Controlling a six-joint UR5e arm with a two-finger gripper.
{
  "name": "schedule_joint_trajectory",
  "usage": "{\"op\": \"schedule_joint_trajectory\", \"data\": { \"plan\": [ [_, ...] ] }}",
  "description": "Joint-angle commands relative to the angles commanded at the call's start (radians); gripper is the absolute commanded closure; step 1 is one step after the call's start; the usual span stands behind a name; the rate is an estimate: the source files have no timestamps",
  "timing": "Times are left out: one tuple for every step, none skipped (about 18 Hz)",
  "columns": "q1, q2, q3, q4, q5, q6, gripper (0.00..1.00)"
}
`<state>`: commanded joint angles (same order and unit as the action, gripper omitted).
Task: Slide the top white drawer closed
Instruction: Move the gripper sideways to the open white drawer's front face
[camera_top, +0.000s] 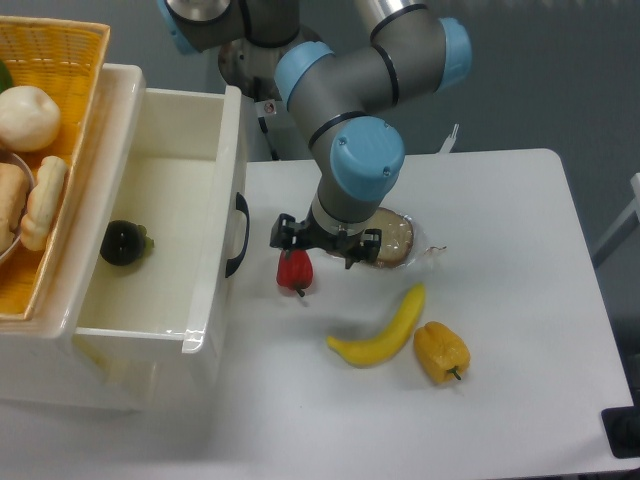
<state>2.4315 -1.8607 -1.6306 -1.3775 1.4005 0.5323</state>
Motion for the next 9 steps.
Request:
{"op": "schedule_joint_trajectory", "data": {
  "plan": [
    [-0.006, -0.002, -0.002, 0.000, 0.000, -0.002, 0.00],
    [-0.006, -0.002, -0.002, 0.000, 0.000, -0.002, 0.00],
    [-0.009, 0.000, -0.002, 0.000, 0.000, -0.002, 0.00],
    [-0.015, 0.000, -0.002, 0.000, -0.003, -0.002, 0.00],
    [-0.018, 0.002, -0.002, 0.000, -0.009, -0.002, 0.00],
    [-0.022, 0.003, -0.002, -0.002, -0.012, -0.003, 0.00],
    [-0.025, 0.005, -0.002, -0.002, -0.014, -0.003, 0.00],
    [-0.035, 0.005, -0.002, 0.000, -0.014, -0.003, 0.00],
    [-0.040, 0.006, 0.000, 0.000, -0.014, -0.003, 0.00]
  ]
}}
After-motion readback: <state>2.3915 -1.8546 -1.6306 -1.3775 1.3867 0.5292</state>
